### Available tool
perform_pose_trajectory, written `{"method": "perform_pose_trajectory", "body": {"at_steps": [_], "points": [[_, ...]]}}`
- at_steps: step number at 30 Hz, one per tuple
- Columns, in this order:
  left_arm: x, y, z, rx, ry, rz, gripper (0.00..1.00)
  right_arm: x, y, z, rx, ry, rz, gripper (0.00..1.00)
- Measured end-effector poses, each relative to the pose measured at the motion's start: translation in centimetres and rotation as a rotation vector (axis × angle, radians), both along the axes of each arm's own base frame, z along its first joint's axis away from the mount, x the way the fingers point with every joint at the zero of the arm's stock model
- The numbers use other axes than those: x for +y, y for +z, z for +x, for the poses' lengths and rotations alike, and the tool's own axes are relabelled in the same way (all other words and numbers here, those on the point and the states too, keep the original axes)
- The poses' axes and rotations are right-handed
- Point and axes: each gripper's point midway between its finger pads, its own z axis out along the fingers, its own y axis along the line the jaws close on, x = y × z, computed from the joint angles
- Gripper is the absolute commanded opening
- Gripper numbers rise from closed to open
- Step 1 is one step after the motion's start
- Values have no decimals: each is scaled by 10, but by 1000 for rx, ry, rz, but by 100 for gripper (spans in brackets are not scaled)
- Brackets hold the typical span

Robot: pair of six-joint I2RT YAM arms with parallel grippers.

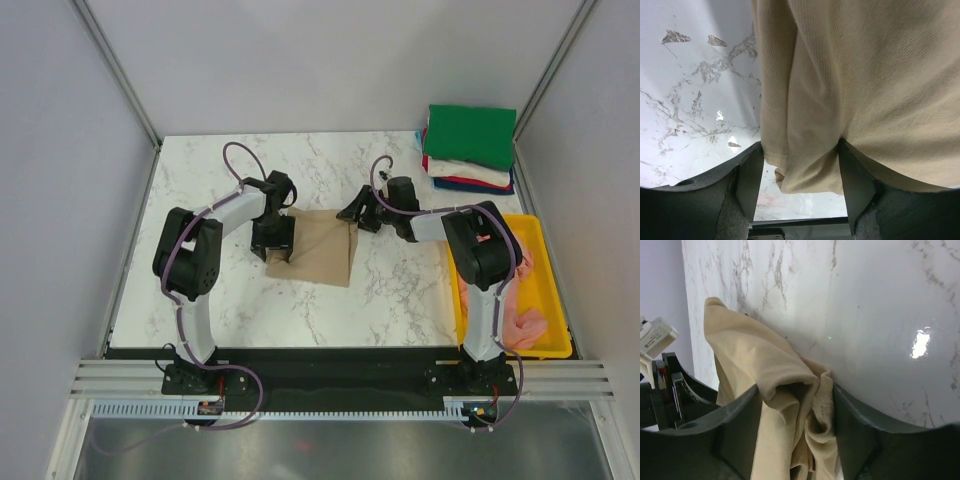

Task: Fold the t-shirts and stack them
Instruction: Neatly place the folded tshirt to the corner

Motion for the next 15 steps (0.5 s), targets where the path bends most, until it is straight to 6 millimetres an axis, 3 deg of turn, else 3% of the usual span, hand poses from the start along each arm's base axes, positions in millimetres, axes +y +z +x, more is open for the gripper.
{"method": "perform_pose_trajectory", "body": {"at_steps": [2, 3, 5, 6, 7, 10, 12, 15], "points": [[0, 0, 0, 0, 0, 0, 67, 3, -4, -3, 4, 8, 25, 48], [0, 0, 0, 0, 0, -1, 67, 5, -6, -5, 3, 16, 39, 35], [0, 0, 0, 1, 0, 0, 67, 8, -13, -9, 16, 23, 60, 23], [0, 0, 0, 1, 0, 0, 67, 9, -16, -11, 20, 26, 76, 9], [0, 0, 0, 2, 0, 0, 66, 11, -17, -12, 18, 32, 92, 2], [0, 1, -1, 2, -1, 1, 69, 13, -17, -13, 18, 46, 124, 0], [0, 6, 0, -13, -5, 5, 76, 13, -17, -14, 22, 58, 122, 0], [-5, 33, 2, -92, -22, -14, 79, 11, -13, -10, 19, 97, 60, 0]]}}
